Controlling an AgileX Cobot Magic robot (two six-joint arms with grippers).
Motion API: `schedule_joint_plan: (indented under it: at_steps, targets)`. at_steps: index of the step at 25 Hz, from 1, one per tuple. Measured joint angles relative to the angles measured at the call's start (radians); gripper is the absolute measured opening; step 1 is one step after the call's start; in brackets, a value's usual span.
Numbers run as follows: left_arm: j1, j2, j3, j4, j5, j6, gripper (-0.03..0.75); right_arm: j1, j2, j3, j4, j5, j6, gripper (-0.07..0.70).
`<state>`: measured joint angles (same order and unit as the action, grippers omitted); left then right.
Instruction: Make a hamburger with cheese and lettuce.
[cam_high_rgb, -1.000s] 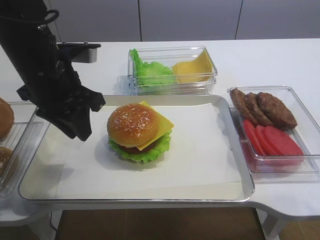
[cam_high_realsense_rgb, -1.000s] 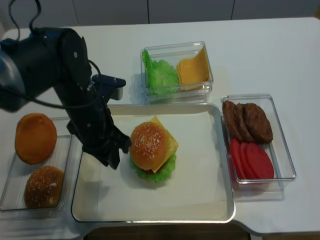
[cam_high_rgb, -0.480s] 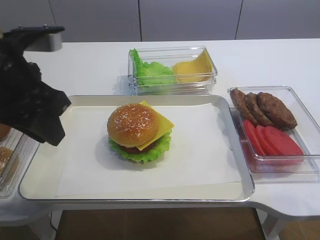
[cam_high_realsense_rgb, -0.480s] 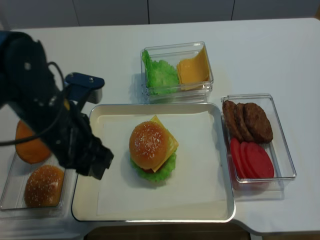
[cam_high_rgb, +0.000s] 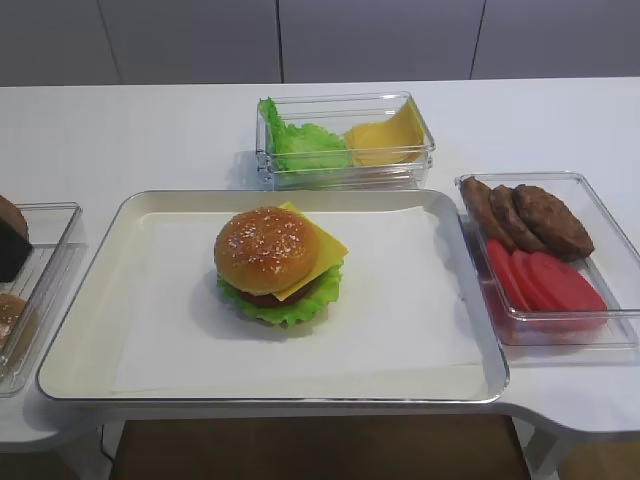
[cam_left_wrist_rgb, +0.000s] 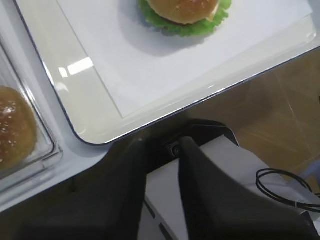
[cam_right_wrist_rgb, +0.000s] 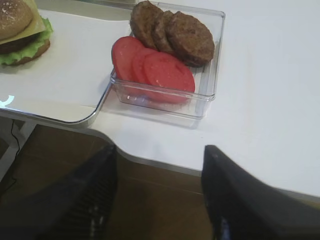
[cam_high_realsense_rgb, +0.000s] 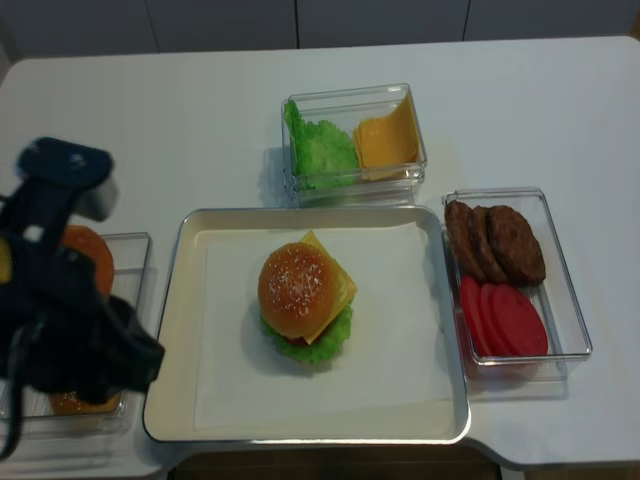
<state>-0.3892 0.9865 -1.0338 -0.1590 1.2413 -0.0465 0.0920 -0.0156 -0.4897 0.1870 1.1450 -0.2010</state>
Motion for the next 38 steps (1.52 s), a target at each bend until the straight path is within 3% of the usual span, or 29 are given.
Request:
schedule_joint_plan:
  at_steps: [10,21,31,38]
  targets:
    - [0.000,-0.329,0.094,0.014,0.015,0.000,0.175,0.000,0.000,0.000,0.000,0.000,0.004,0.424]
    - [0.000,-0.637,0.255,0.124,0.020,-0.024,0.175,0.000,0.000,0.000,0.004,0.000,0.004,0.424]
    - [0.000,-0.862,0.468,0.159,-0.091,0.027,0.175,0.000,0.000,0.000,0.004,0.000,0.002,0.424]
    - [0.000,-0.981,0.508,0.159,-0.114,0.047,0.175,0.000,0.000,0.000,0.004,0.000,0.002,0.424]
